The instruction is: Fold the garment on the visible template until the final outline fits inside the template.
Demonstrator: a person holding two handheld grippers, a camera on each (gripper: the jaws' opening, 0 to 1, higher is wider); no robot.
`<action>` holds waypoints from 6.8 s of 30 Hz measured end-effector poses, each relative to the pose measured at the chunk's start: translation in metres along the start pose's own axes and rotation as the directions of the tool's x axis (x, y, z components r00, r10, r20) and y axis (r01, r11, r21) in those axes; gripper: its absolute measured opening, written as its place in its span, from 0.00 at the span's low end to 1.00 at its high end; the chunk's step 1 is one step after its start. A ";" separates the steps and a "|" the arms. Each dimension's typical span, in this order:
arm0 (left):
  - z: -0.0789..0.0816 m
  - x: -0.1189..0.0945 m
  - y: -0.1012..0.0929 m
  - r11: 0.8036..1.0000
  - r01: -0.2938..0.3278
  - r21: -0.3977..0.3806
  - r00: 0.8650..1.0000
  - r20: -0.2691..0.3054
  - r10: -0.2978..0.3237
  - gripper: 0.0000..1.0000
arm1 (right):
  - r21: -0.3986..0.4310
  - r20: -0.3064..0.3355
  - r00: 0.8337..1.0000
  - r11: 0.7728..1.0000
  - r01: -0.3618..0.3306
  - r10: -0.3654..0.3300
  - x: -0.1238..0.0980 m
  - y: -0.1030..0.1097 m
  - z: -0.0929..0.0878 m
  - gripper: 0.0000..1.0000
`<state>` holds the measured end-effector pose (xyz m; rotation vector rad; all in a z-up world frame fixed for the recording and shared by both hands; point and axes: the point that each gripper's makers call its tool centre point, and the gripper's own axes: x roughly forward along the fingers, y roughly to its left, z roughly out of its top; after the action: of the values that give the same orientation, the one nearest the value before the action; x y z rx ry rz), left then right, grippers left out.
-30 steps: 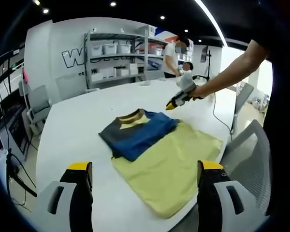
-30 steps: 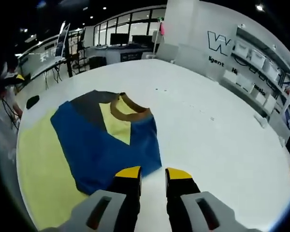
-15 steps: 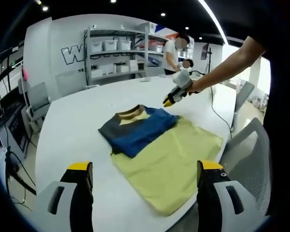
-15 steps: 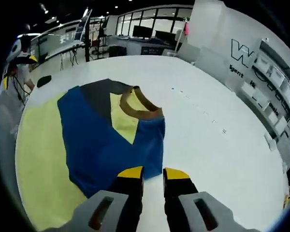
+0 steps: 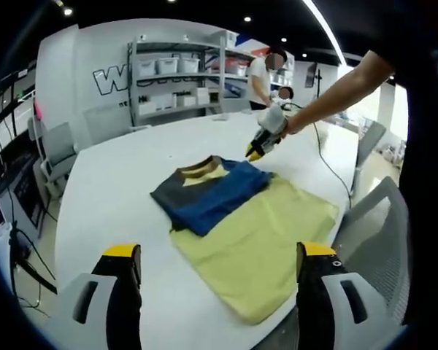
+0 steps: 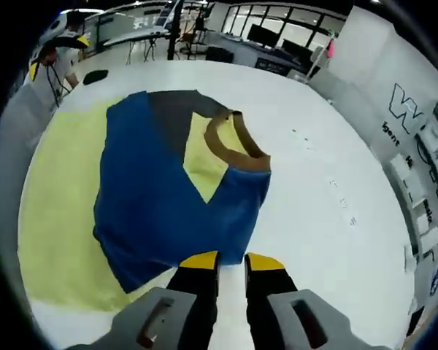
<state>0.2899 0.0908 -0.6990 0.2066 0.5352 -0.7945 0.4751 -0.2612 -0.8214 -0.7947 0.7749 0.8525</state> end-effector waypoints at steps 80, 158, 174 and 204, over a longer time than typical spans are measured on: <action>-0.010 0.007 -0.006 1.000 0.022 0.009 0.999 -0.046 -0.021 0.83 | -0.080 -0.096 0.993 0.995 0.062 -0.069 -0.001 -0.064 0.004 0.00; -0.017 0.027 -0.028 0.996 0.082 0.019 0.995 0.047 -0.083 0.96 | 0.615 0.163 0.889 0.749 0.247 -0.427 -0.150 0.146 -0.007 0.72; -0.009 0.032 -0.052 0.994 0.111 0.023 0.992 0.051 -0.112 0.99 | 0.694 0.140 0.879 0.678 0.241 -0.455 -0.168 0.188 -0.025 0.84; -0.010 0.011 -0.040 0.998 0.059 -0.013 0.991 0.123 -0.057 0.99 | 0.626 0.162 0.901 0.748 0.221 -0.402 -0.156 0.213 0.001 0.99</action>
<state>0.2631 0.0598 -0.7128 0.1265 0.4330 -0.8537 0.2237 -0.2226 -0.7506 -0.2079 0.5705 0.3568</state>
